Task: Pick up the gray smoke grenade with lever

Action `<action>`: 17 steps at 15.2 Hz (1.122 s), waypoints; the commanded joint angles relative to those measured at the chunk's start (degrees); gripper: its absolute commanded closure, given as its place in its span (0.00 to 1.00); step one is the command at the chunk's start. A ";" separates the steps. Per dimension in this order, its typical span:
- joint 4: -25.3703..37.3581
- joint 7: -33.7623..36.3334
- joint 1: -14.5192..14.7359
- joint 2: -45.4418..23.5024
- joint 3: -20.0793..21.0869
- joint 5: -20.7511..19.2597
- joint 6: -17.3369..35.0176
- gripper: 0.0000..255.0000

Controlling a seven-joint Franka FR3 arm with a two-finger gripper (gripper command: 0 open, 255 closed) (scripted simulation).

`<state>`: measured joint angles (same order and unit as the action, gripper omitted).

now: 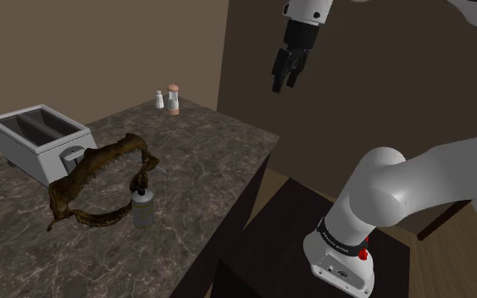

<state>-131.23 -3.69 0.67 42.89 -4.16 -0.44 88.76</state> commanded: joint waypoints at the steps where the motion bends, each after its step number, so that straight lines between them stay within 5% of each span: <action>1: 0.00 0.00 0.00 0.00 0.00 0.00 0.00 0.00; 17: -10.27 8.01 5.75 -16.59 9.08 7.59 30.19 0.00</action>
<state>-140.96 3.56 5.92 27.89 4.07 6.62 116.43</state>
